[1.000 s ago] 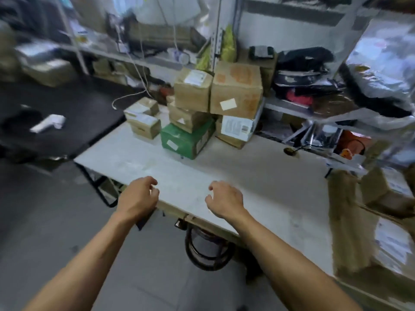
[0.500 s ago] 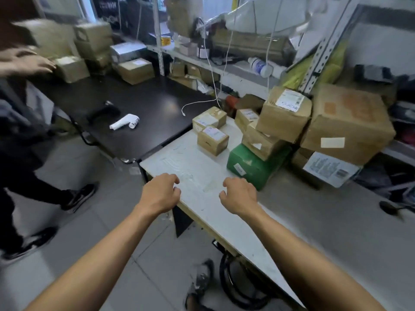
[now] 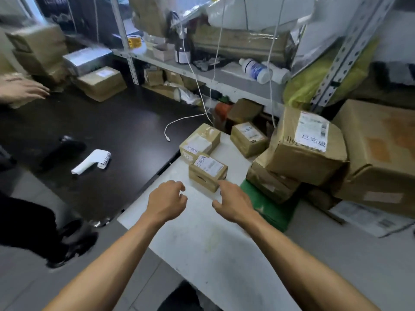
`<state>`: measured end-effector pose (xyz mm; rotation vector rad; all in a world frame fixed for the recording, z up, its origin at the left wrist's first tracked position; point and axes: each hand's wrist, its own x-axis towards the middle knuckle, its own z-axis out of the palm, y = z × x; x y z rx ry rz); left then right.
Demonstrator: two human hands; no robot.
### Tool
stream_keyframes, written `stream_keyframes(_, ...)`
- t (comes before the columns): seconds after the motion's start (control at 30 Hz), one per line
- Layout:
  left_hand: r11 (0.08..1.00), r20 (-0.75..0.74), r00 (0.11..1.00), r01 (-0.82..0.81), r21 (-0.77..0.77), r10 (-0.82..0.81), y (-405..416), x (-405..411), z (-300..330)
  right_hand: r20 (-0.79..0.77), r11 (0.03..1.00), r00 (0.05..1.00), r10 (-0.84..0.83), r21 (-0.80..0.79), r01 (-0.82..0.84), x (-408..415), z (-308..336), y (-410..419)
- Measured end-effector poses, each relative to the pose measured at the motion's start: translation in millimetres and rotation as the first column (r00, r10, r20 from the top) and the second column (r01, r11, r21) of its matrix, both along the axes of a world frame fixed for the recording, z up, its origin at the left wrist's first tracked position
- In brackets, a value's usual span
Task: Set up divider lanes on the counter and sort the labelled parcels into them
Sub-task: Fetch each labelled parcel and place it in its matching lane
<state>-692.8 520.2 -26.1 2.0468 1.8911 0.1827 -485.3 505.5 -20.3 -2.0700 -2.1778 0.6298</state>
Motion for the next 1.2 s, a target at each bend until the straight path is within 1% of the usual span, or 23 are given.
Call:
stream_keyframes(0.1,0.999,0.006,1.0,0.021,-0.037,-0.021,44,-2,-5,-0.042,1.0,0.999,-0.025,-0.007,0.024,-4,-8,40)
stream_keyframes(0.2,0.999,0.005,0.999,0.043,-0.031,-0.043,87,-4,-8,-0.009,0.998,0.998,-0.061,0.007,0.061,-8,-16,81)
stream_keyframes(0.23,0.997,0.003,0.998,0.055,-0.051,-0.055,100,-5,-8,0.011,0.998,0.998,-0.065,-0.001,0.065,-9,-19,92)
stream_keyframes(0.37,0.992,0.016,0.996,0.087,-0.093,-0.086,156,-10,-19,0.031,0.981,0.994,-0.1,-0.161,0.104,-16,-36,133)
stream_keyframes(0.47,0.991,0.051,0.995,0.094,-0.1,-0.089,192,-7,-32,0.127,0.967,0.983,-0.135,-0.2,0.159,-21,-50,134)
stream_keyframes(0.6,0.996,0.089,0.994,0.061,-0.069,-0.055,223,7,-46,0.192,0.908,0.944,-0.267,-0.278,0.313,-36,-56,109)
stream_keyframes(0.73,0.995,0.042,0.997,0.064,-0.08,-0.061,244,31,-58,0.207,0.856,0.908,-0.365,-0.308,0.415,-48,-59,95)
stream_keyframes(0.8,0.995,0.016,0.998,0.054,-0.083,-0.053,248,37,-61,0.168,0.821,0.884,-0.437,-0.328,0.468,-53,-59,88)
stream_keyframes(0.87,0.994,0.033,0.999,-0.001,-0.112,0.005,246,38,-63,0.105,0.784,0.852,-0.514,-0.346,0.515,-59,-59,79)
stream_keyframes(0.93,0.988,0.045,0.998,-0.044,-0.15,0.052,235,36,-64,0.031,0.751,0.809,-0.586,-0.353,0.558,-65,-57,66)
stream_keyframes(1.0,0.983,0.047,0.997,-0.054,-0.175,0.063,214,29,-67,-0.02,0.722,0.768,-0.64,-0.355,0.593,-69,-55,48)
stream_keyframes(1.2,0.982,0.098,0.987,-0.108,-0.154,0.124,123,10,-67,-0.076,0.714,0.736,-0.673,-0.326,0.619,-75,-46,-22)
